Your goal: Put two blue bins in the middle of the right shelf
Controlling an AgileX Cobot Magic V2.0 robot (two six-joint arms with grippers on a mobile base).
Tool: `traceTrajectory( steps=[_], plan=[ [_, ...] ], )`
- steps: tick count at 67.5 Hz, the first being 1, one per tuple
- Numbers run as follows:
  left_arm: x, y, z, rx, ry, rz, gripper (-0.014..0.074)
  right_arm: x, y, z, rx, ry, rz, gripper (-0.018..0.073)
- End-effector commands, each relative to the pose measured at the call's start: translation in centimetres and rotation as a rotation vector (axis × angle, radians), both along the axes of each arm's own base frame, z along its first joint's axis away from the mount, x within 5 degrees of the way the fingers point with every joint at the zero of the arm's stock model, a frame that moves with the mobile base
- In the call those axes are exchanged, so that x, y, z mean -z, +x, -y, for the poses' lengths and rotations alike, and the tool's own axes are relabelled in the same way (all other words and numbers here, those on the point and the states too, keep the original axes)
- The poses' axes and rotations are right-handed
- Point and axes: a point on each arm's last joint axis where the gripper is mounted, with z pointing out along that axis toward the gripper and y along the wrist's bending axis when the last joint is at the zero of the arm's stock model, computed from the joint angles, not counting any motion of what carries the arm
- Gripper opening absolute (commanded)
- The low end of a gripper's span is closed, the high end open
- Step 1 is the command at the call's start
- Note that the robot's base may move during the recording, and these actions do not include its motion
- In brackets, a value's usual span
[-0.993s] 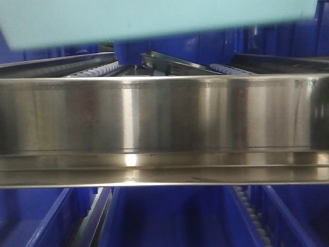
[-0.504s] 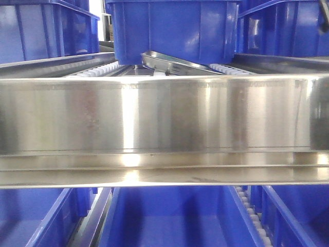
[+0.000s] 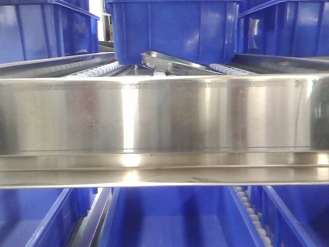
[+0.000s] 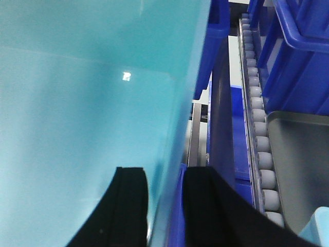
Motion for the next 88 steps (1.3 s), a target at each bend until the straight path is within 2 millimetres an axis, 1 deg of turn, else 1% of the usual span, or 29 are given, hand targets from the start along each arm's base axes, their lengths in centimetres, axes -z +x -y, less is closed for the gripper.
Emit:
traceTrajectory(
  steps=[1,20,65,88],
  plan=[
    [-1.71,-1.02,0.76,0.051,-0.074,0.082,-0.0111,-0.75,0.26,-0.04,0.007,0.019,0.074,-0.0153],
    [-2.31,-0.74,0.80,0.053,-0.083,0.155,-0.0111,-0.75,0.26,-0.04,0.007,0.019,0.074,-0.0153],
    [-2.45,-0.69,0.83,0.054,-0.088,0.170,-0.0111,-0.75,0.26,-0.04,0.007,0.019,0.074,-0.0153],
    [-2.21,-0.40,0.94,0.055,-0.086,0.164,-0.0111,-0.75,0.26,-0.04,0.007,0.019,0.074,-0.0153]
  ],
)
